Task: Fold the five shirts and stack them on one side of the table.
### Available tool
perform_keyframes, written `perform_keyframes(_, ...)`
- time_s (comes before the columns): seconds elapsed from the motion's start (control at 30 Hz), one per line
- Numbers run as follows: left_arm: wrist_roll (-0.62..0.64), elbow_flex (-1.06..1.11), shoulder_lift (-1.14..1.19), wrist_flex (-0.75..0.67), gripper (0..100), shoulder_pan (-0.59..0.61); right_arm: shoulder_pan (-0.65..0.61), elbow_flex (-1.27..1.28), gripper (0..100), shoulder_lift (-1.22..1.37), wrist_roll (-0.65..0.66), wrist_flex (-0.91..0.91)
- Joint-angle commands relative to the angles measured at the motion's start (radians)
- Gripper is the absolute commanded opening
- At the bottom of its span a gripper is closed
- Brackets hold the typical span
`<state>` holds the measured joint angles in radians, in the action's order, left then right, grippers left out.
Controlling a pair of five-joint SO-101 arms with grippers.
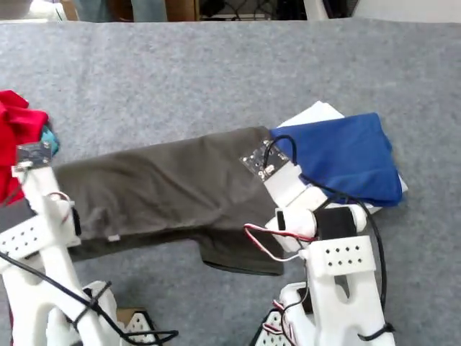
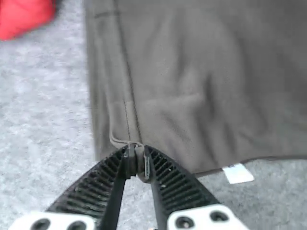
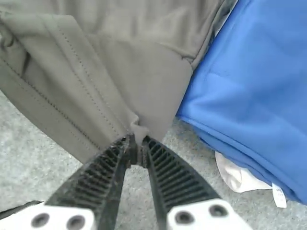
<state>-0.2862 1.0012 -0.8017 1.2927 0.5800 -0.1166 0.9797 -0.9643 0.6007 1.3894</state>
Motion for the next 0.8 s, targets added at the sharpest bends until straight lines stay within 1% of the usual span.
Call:
perform_keyframes(0.0, 0.025, 0.018, -0.031, -0.04, 3, -0.004, 0.009, 0.001, 1.4, -0.016, 0.011, 0.008)
perform_keyframes(0.27, 0.032, 0.019, -0.031, -0.048, 4, 0.047, 0.008, -0.002, 1.5, -0.016, 0.014, 0.017)
perform_keyframes(0.37, 0.032, 0.018, -0.031, -0.048, 10, 0.09, 0.008, -0.008, 2.5, -0.018, 0.058, 0.038)
perform_keyframes(0.47, 0.032, 0.022, -0.031, -0.038, 15, 0.104, 0.009, -0.008, 11.3, -0.018, 0.069, 0.048)
perform_keyframes(0.63, 0.032, 0.012, -0.04, -0.034, 16, 0.137, 0.009, -0.081, 25.3, -0.073, 0.124, 0.112)
perform_keyframes(0.7, 0.032, -0.031, -0.034, 0.0, 18, 0.179, 0.009, -0.136, 27.9, -0.093, 0.129, 0.141)
perform_keyframes(0.77, 0.032, -0.114, -0.038, 0.038, 20, 0.239, 0.009, -0.18, 25.2, -0.094, 0.124, 0.141)
